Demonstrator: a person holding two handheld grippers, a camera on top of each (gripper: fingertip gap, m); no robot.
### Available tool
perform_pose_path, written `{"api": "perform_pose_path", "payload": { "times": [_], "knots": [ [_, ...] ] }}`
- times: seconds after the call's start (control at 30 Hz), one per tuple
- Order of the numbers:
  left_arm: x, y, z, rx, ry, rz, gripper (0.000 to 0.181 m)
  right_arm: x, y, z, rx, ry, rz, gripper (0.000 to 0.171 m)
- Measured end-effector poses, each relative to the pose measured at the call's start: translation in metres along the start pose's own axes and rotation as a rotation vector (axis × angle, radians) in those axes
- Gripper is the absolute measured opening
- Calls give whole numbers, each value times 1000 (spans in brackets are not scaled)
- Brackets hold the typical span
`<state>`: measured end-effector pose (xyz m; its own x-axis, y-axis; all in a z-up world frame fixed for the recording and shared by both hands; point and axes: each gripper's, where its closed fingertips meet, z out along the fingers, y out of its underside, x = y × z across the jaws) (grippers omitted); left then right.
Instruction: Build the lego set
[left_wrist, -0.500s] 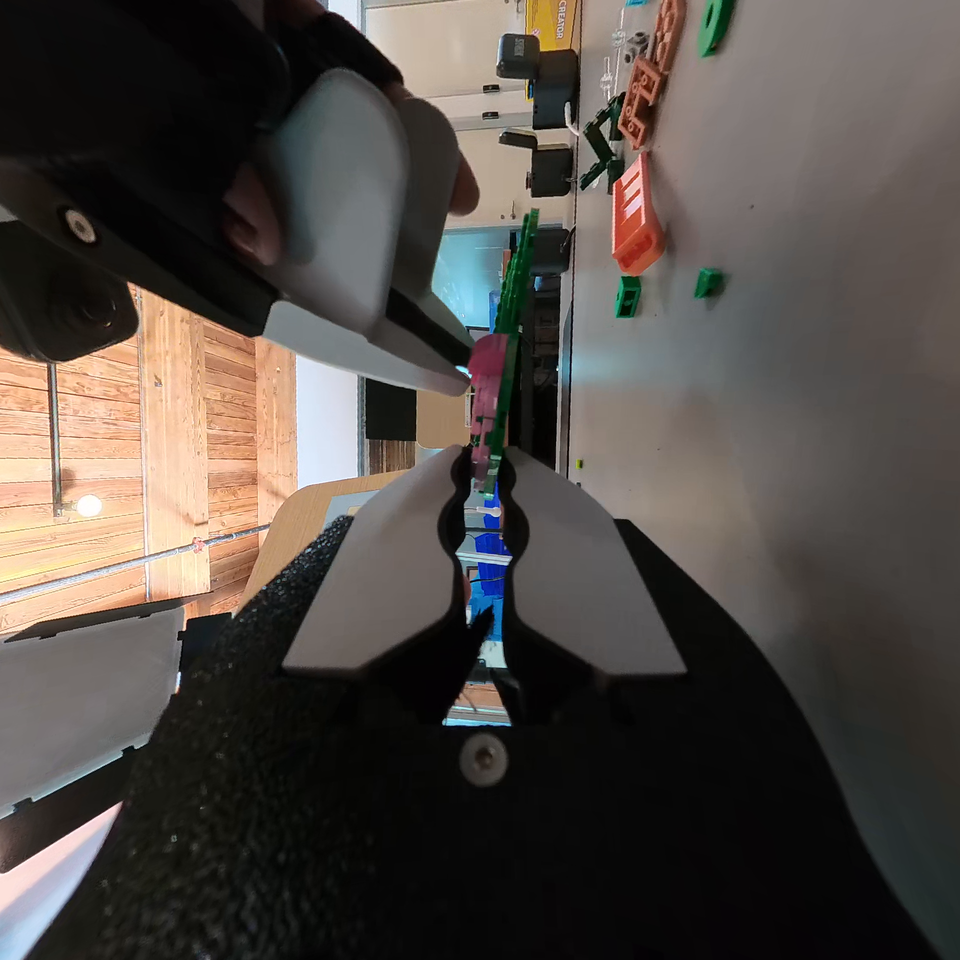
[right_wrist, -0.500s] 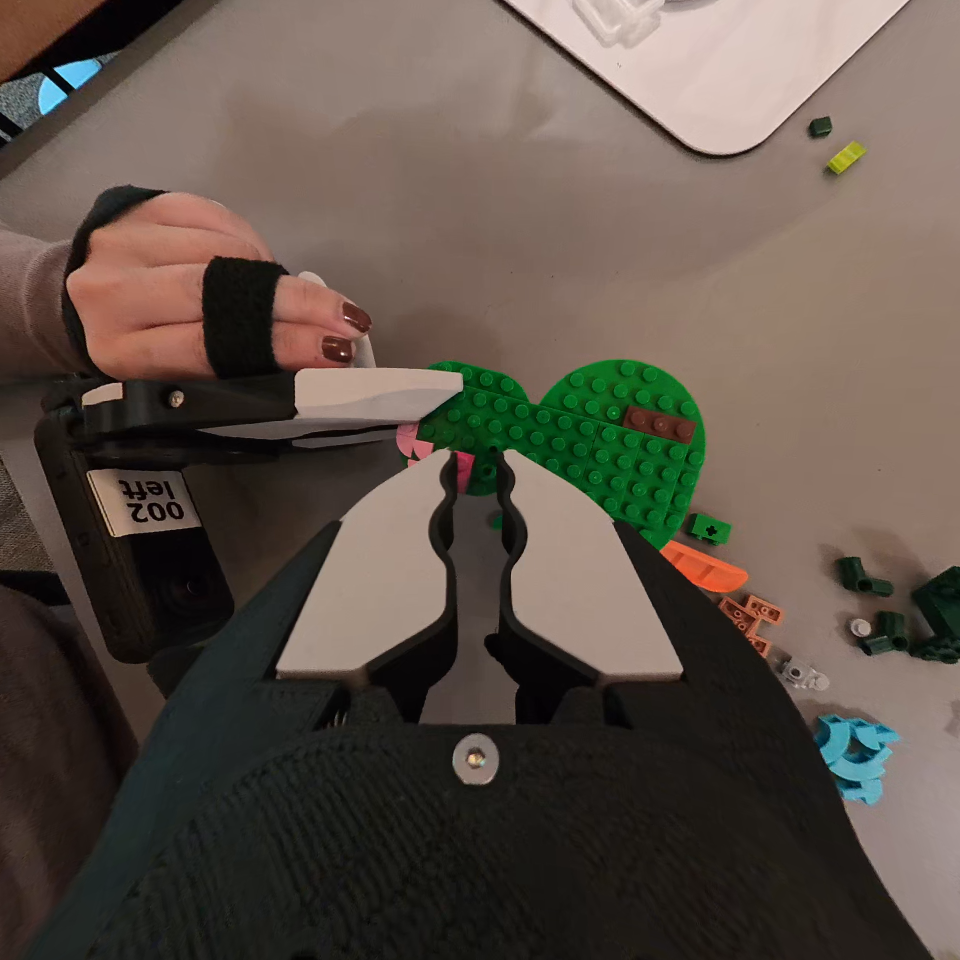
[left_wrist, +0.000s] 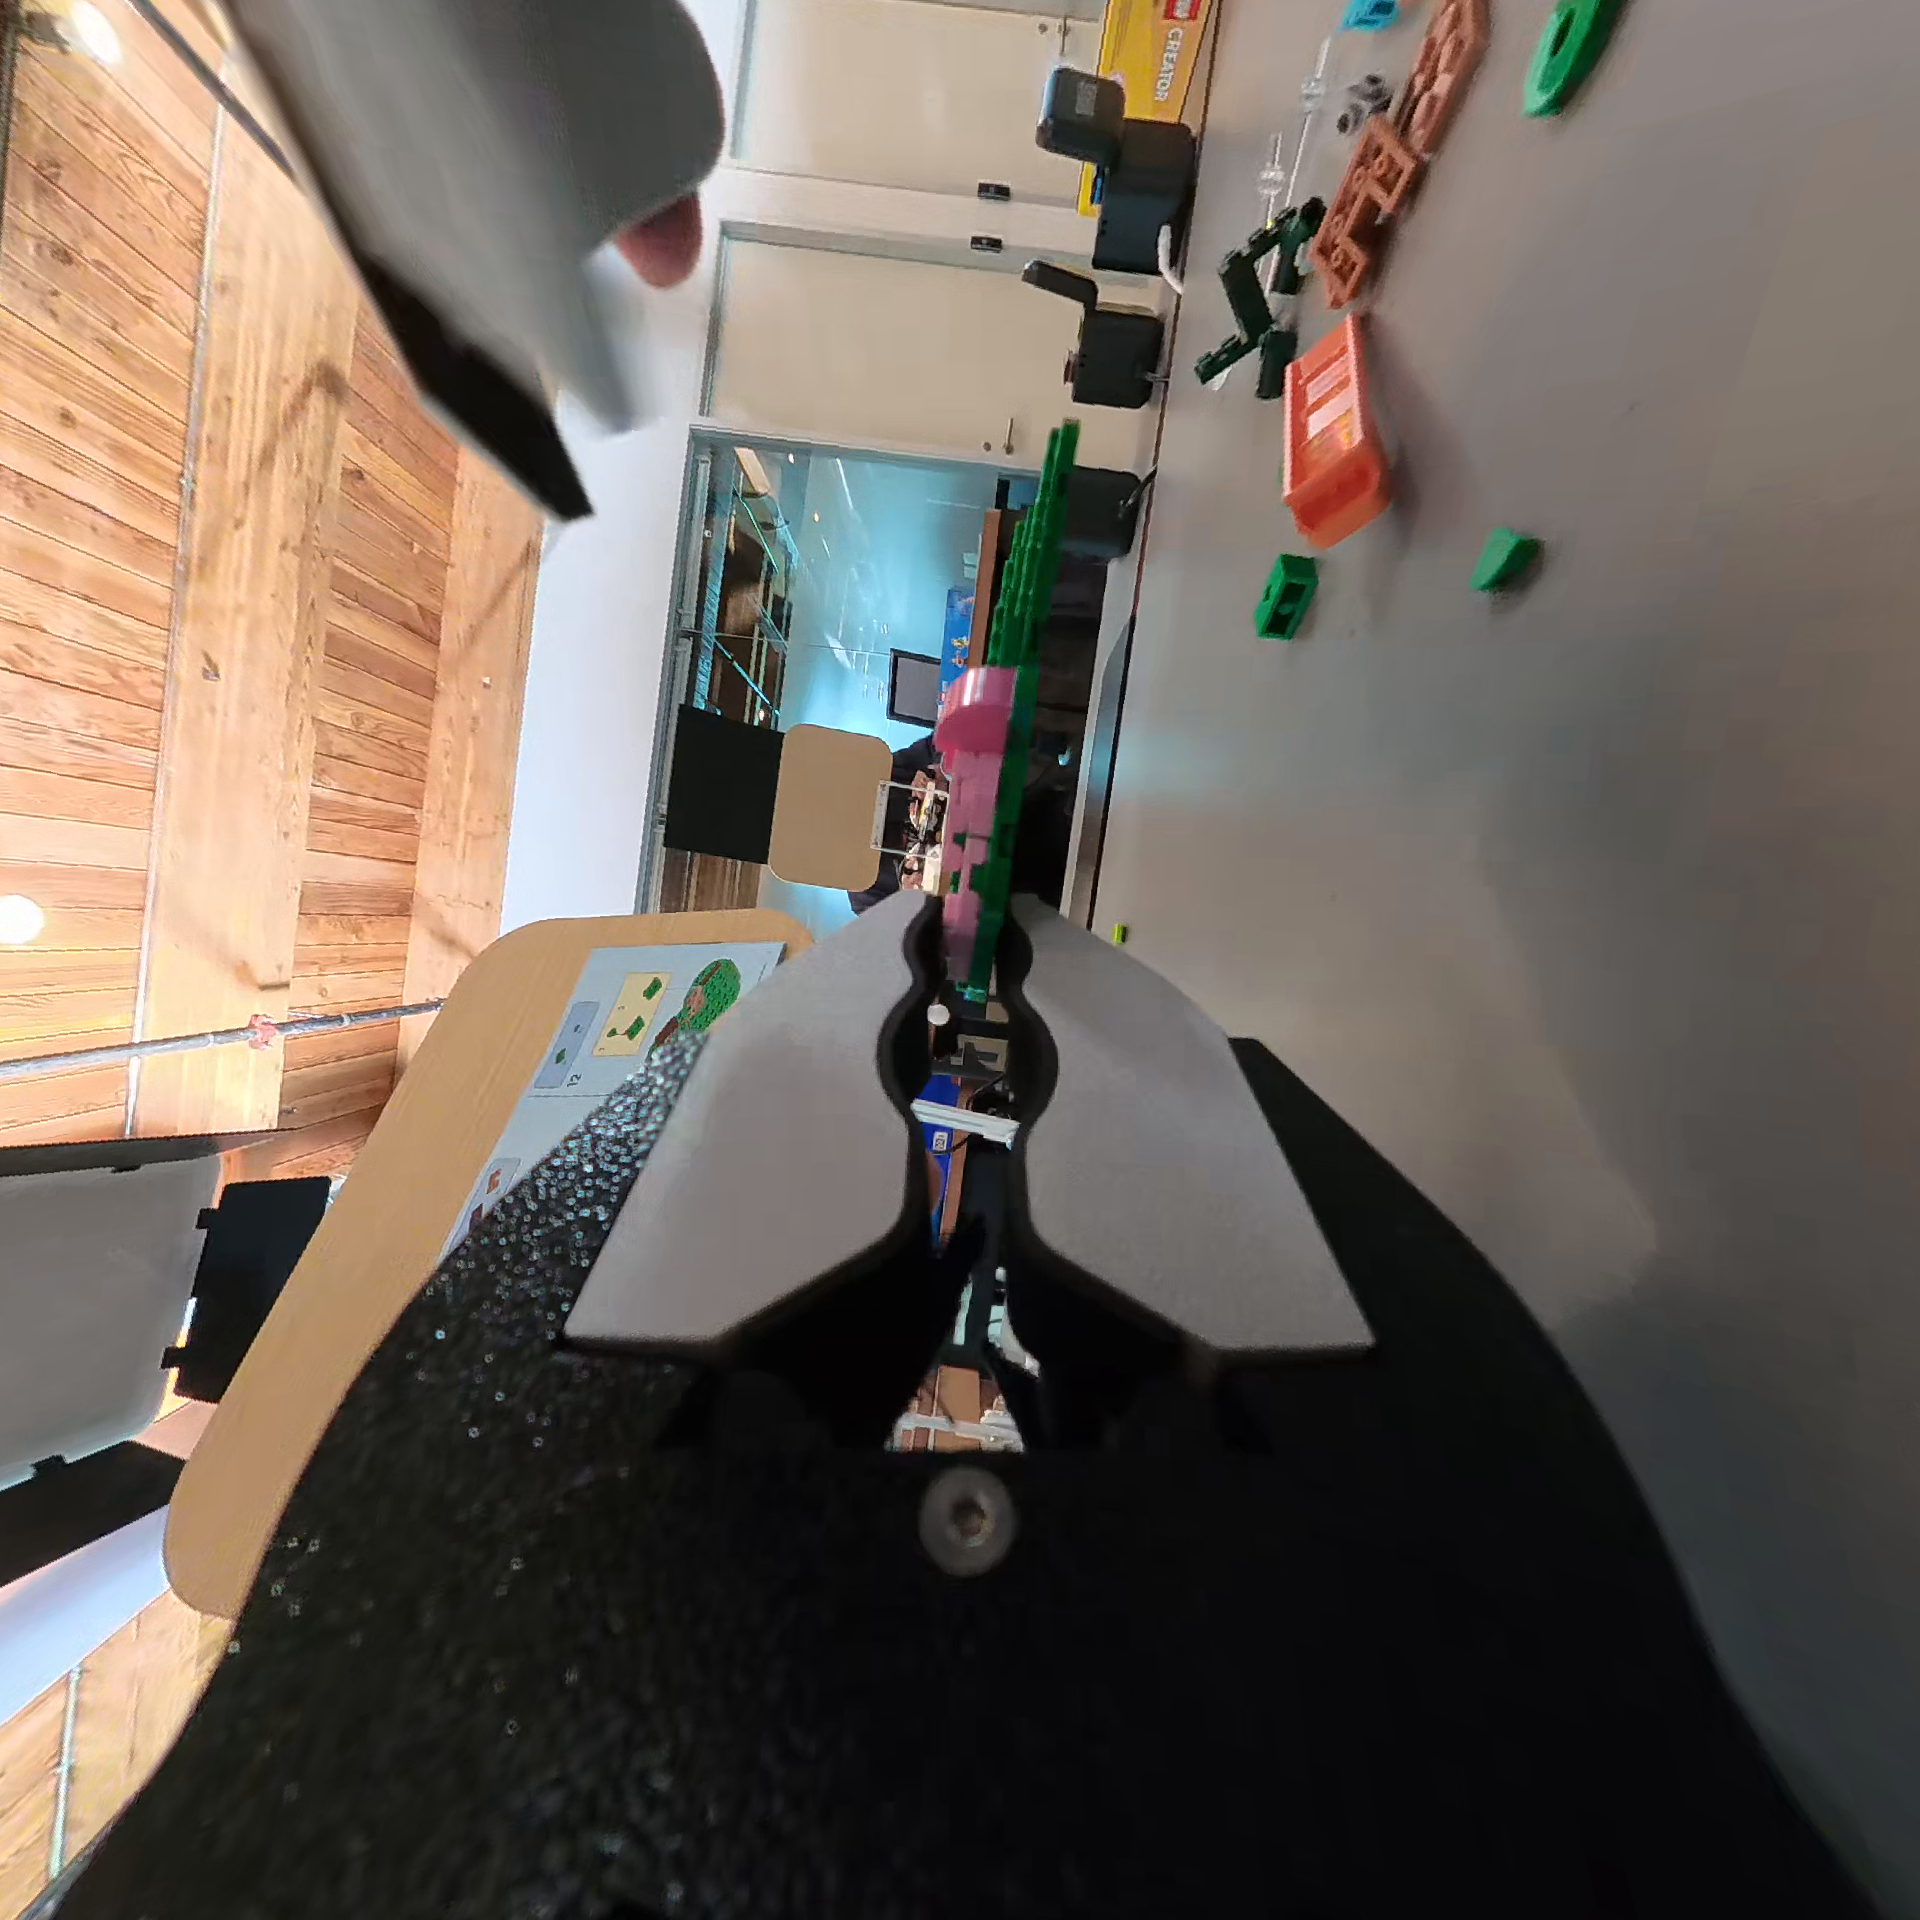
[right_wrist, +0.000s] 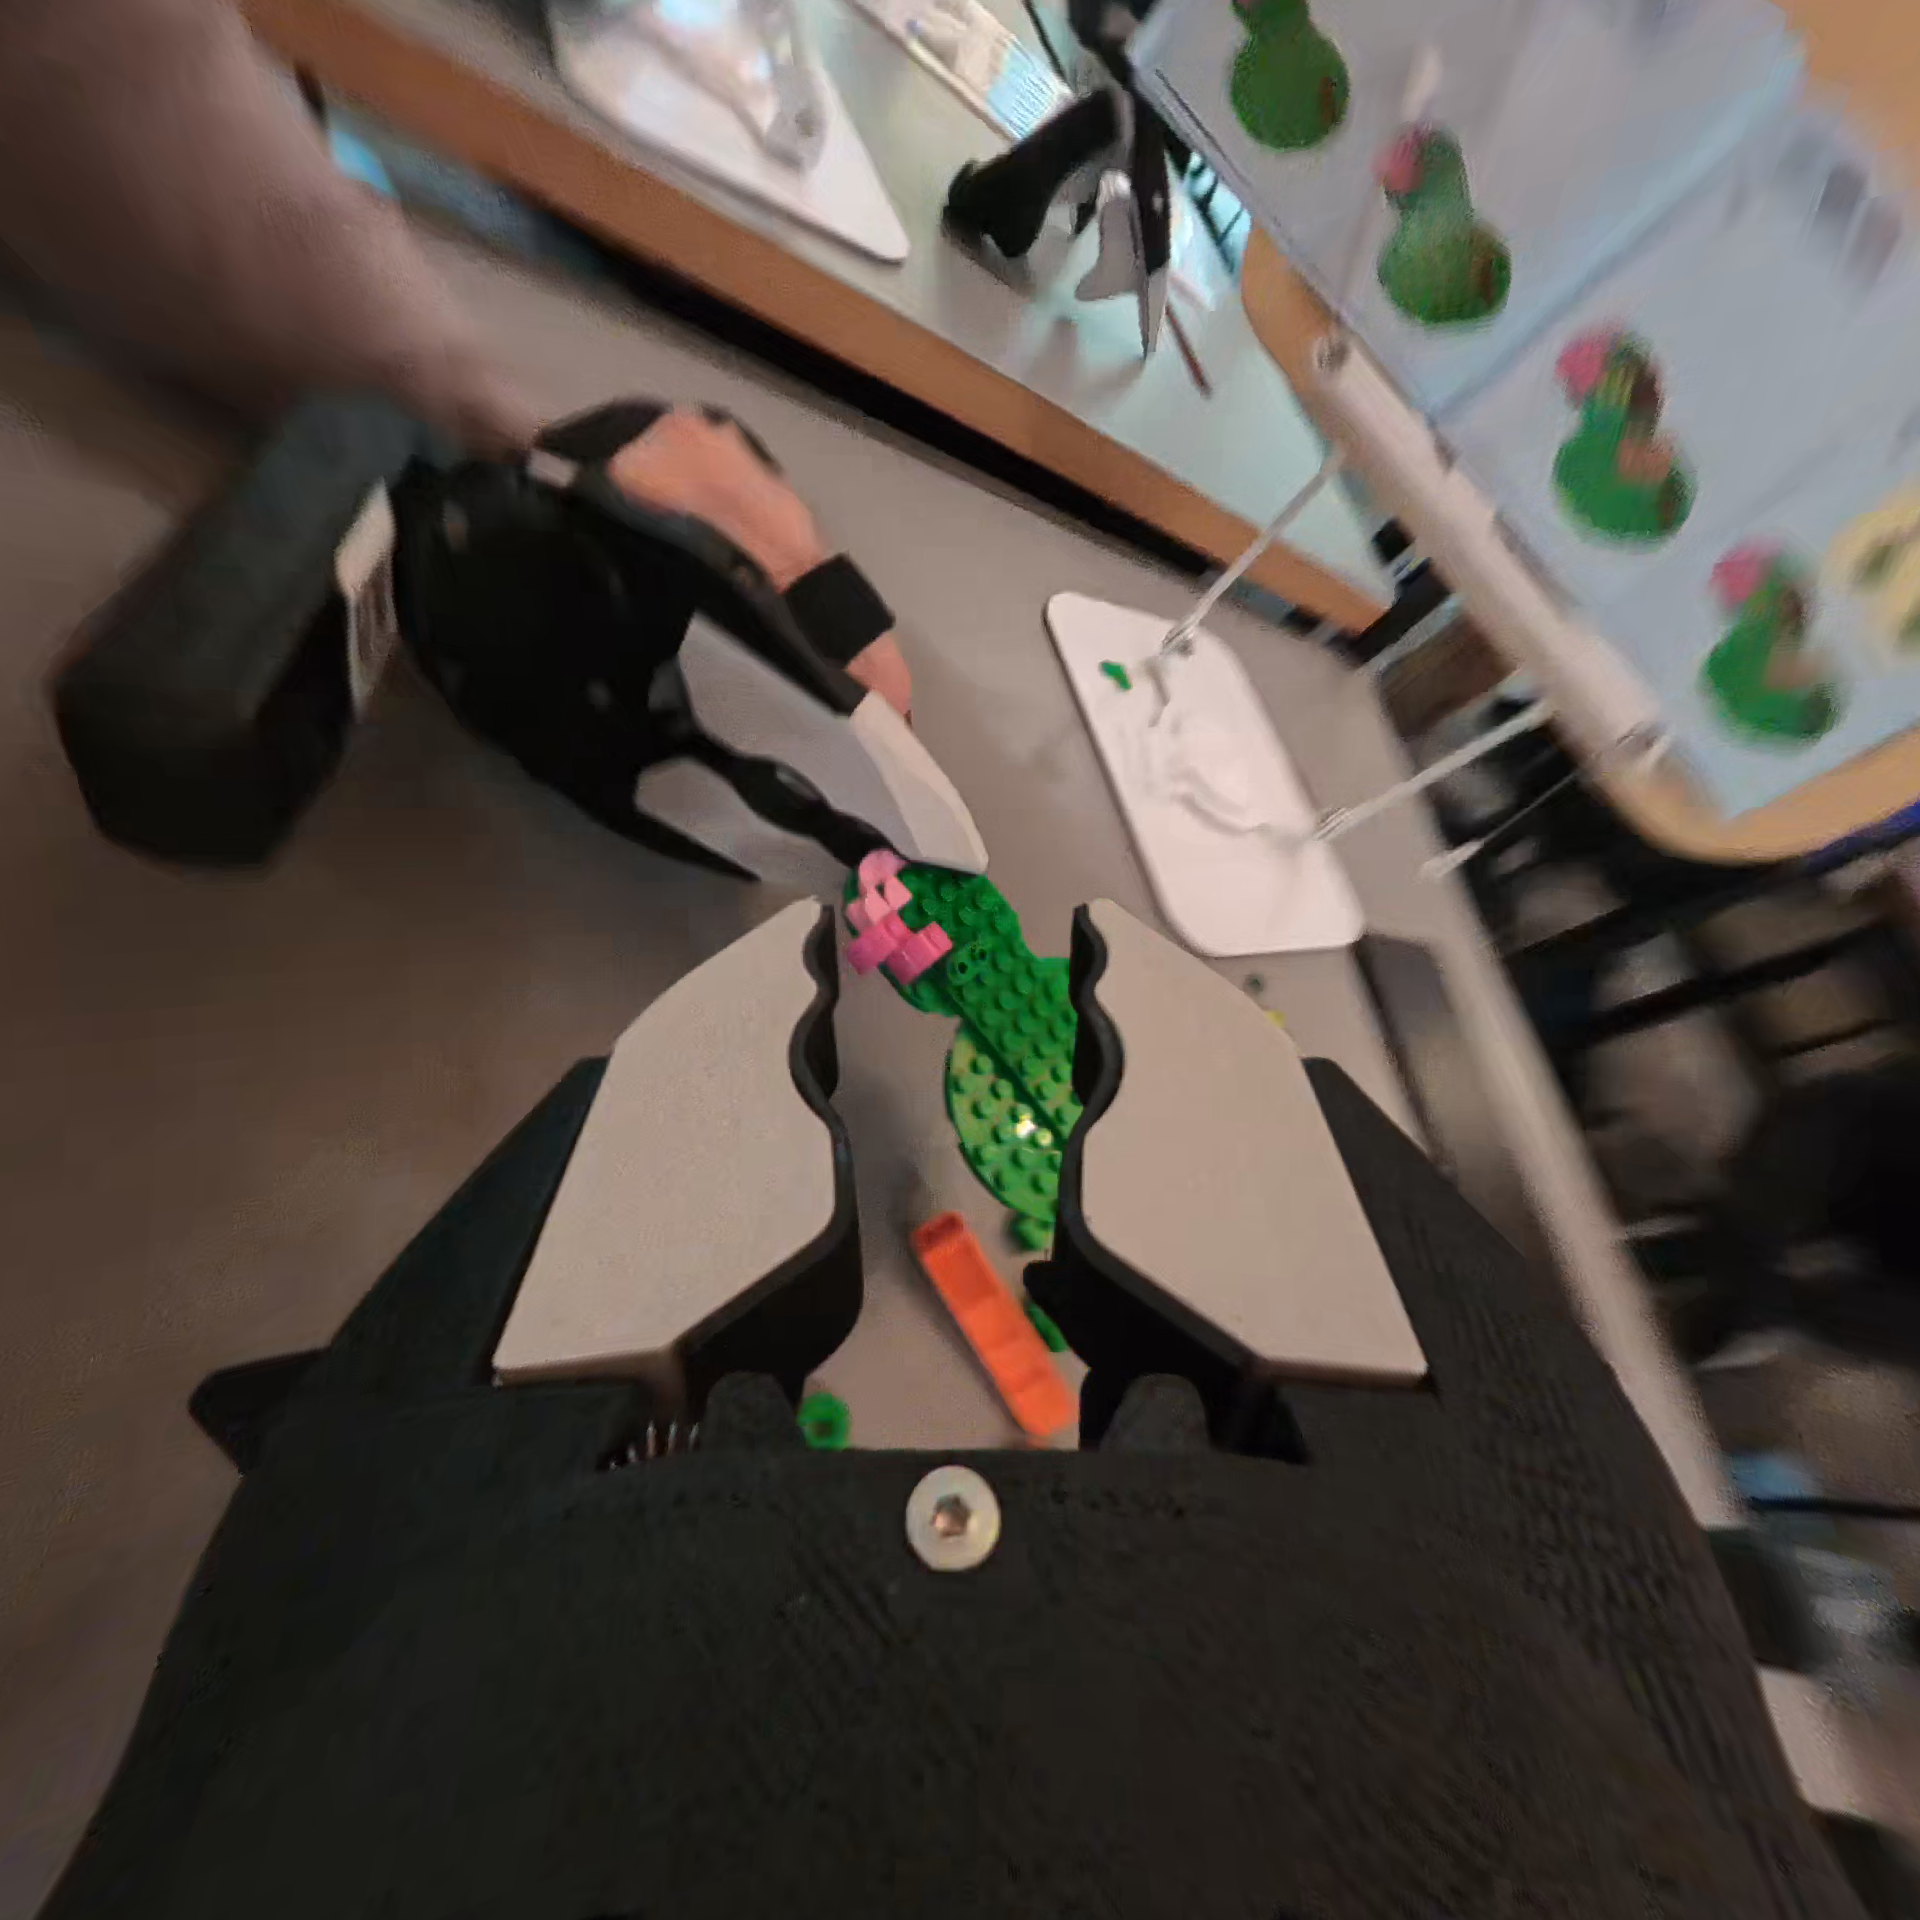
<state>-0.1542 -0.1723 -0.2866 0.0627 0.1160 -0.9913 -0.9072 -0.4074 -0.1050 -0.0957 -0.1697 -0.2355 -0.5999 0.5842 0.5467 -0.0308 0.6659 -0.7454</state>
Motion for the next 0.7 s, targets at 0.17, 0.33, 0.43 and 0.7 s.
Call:
{"api": "perform_pose_path", "payload": {
  "times": [0.17, 0.33, 0.43, 0.7],
  "knots": [
    [-3, -4, -2, 30, -6, -40, 9, -10, 30, 18, -147, 227, -527, 47],
    [-3, -7, -3, 52, -5, -62, 8, -12, 41, 35, -143, 309, -654, 50],
    [-2, -9, -3, 63, 5, -66, 8, -10, 40, 39, -144, 338, -699, 50],
    [-1, -12, -4, 83, 15, -79, 9, -6, 44, 44, -192, 368, -746, 25]
  ]
}}
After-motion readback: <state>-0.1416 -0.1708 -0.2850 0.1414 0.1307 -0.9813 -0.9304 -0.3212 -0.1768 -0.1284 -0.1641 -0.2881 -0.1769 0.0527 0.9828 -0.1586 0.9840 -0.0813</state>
